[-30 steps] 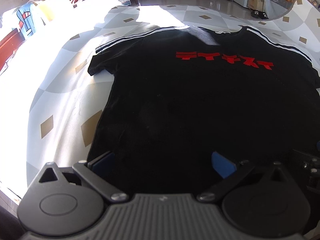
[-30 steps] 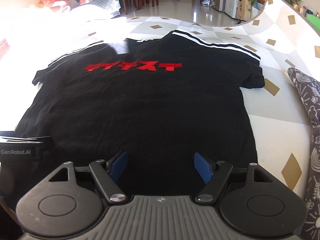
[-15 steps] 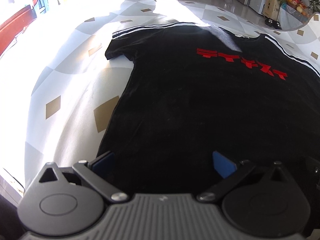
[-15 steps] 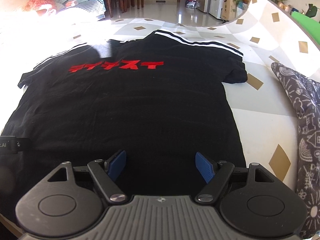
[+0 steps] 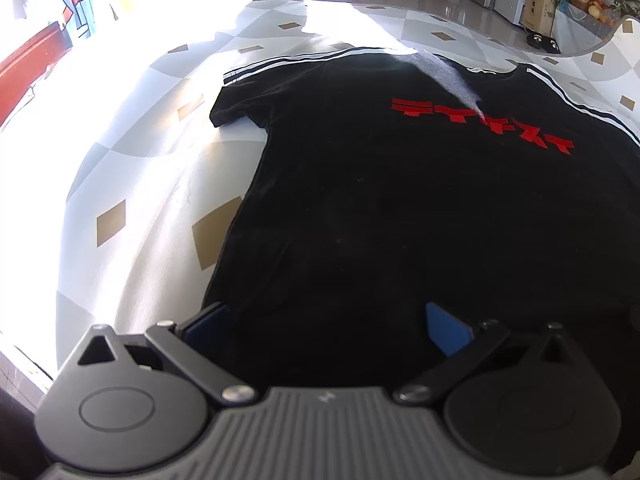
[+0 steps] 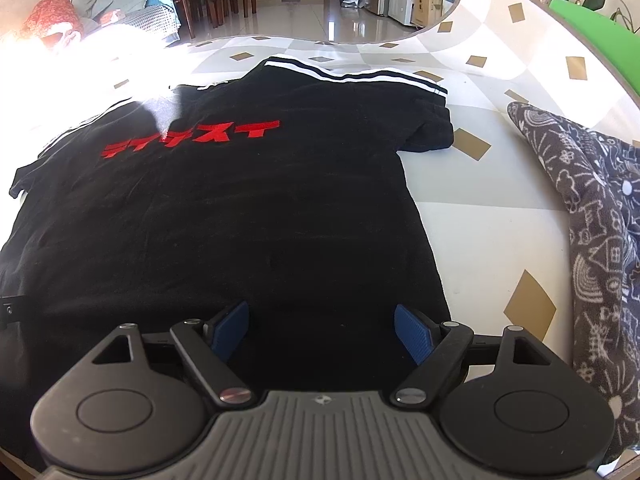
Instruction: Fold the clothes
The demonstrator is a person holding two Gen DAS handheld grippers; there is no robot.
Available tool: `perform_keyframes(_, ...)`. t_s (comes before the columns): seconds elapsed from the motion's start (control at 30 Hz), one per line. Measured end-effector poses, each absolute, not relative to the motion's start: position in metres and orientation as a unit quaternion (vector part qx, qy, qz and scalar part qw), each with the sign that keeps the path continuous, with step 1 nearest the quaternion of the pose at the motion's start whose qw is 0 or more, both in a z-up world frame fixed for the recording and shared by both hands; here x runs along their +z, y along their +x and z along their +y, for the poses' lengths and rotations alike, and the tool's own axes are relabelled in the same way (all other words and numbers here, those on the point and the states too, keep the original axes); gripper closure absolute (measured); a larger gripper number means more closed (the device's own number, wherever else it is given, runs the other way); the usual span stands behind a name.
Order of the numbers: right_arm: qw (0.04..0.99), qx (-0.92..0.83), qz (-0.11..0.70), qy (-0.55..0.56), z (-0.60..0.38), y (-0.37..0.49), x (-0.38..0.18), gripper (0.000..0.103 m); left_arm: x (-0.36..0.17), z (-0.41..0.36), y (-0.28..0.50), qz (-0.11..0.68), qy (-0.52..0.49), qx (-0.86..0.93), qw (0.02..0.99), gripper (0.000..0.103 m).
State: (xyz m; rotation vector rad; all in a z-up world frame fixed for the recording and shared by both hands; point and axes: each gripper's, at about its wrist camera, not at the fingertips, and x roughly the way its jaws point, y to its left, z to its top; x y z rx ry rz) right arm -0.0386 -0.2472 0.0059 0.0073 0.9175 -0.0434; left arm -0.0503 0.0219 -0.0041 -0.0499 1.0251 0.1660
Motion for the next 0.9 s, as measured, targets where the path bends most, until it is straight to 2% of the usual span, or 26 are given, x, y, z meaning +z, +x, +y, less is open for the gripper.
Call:
perform_keyframes(0.47, 0.886, 0.03, 0.462, -0.007, -0.224, -0.07, 0.015, 0.026, 0.002, 0.001, -0.068, 0.505, 0.017, 0.061, 0.861, 0.0)
perform_keyframes(0.6, 0.87, 0.049, 0.491, -0.012, -0.215, -0.076, 0.006, 0.026, -0.002, -0.006, -0.073, 0.519, 0.043, 0.062, 0.851, 0.0)
perform_keyframes(0.77, 0.857, 0.033, 0.513, -0.012, -0.218, -0.074, -0.005, 0.026, -0.009, 0.001, -0.072, 0.531, 0.028, 0.071, 0.844, 0.0)
perform_keyframes(0.9, 0.854, -0.007, 0.518, 0.038, -0.238, -0.07, -0.009, 0.026, -0.011, 0.012, -0.071, 0.536, -0.007, 0.08, 0.84, 0.0)
